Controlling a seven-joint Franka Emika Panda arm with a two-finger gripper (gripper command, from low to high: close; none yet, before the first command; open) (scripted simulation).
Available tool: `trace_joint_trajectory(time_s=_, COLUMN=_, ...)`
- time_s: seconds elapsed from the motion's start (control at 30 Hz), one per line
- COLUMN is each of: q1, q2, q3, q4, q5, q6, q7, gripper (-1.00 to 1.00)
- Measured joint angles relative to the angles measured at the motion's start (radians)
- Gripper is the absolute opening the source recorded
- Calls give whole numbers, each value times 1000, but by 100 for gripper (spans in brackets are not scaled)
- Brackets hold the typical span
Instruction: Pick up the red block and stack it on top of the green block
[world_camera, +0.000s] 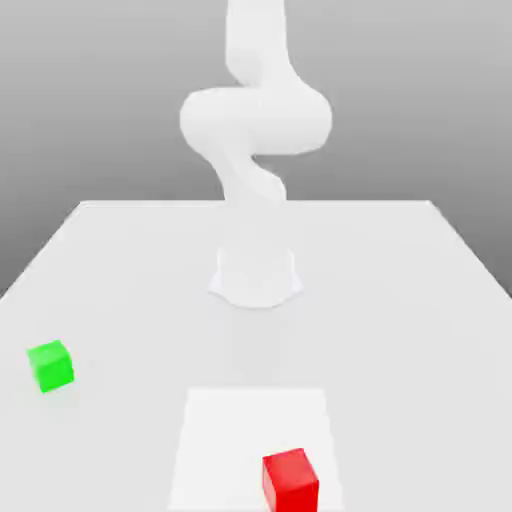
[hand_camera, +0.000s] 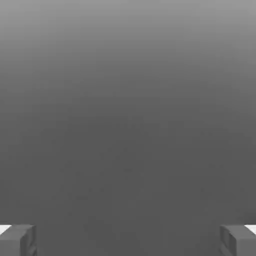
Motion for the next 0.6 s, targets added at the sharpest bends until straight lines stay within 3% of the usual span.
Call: trace_joint_trajectory(time_s=0.6, q1=66, q2=659, q3=-13, q4=-90, q5=21, q6=237, q7=-164, gripper=0)
